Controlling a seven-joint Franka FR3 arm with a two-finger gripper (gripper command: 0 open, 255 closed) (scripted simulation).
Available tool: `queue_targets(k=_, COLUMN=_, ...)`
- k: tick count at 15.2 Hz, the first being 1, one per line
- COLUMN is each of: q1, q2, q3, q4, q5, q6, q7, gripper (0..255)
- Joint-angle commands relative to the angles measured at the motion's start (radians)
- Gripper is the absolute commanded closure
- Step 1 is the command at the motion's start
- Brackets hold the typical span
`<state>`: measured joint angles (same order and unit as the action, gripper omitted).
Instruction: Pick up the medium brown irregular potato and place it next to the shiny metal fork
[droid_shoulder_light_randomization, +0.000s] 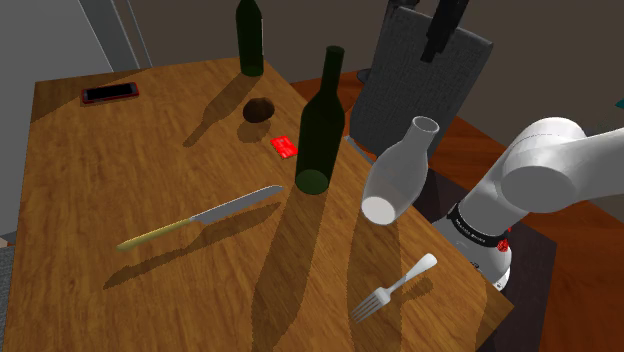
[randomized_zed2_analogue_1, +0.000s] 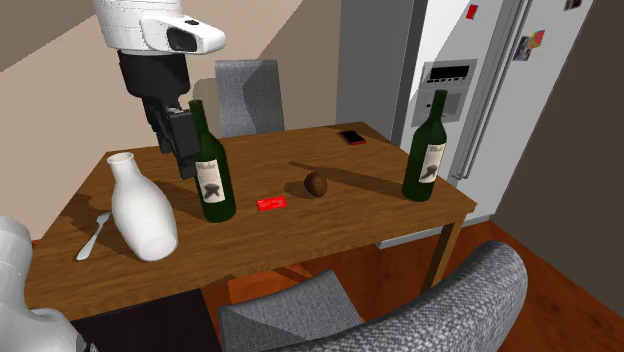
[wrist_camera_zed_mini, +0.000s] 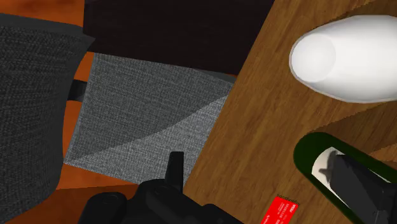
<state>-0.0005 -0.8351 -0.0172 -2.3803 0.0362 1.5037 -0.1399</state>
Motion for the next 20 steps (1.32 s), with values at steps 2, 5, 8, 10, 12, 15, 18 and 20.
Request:
queue_targets(k=2, q1=0.009, q2=0.045, q3=0.005, q4=0.017, q5=-0.012, q6=0.020, q7=-0.018, gripper=0)
queue_targets(k=5, q1=0.032, q2=0.178, q3=0.023, q4=0.075, q5=-0.048, q6=0.073, q7=-0.067, gripper=0)
queue_targets(k=8, q1=0.051, q2=0.309, q3=0.045, q4=0.141, q5=-0.086, q6=0.116, q7=-0.110, gripper=0)
queue_targets(k=10, q1=0.062, q2=0.395, q3=0.061, q4=0.189, q5=-0.114, q6=0.139, q7=-0.135, gripper=0)
queue_targets(k=12, q1=0.073, q2=0.479, q3=0.078, q4=0.240, q5=-0.143, q6=0.158, q7=-0.158, gripper=0)
queue_targets(k=15, q1=0.088, q2=0.604, q3=0.105, q4=0.322, q5=-0.192, q6=0.179, q7=-0.187, gripper=0)
queue_targets(k=18, q1=0.104, q2=0.727, q3=0.132, q4=0.409, q5=-0.247, q6=0.190, q7=-0.213, gripper=0)
queue_targets(k=20, q1=0.118, q2=0.808, q3=0.149, q4=0.470, q5=-0.287, q6=0.193, q7=-0.228, gripper=0)
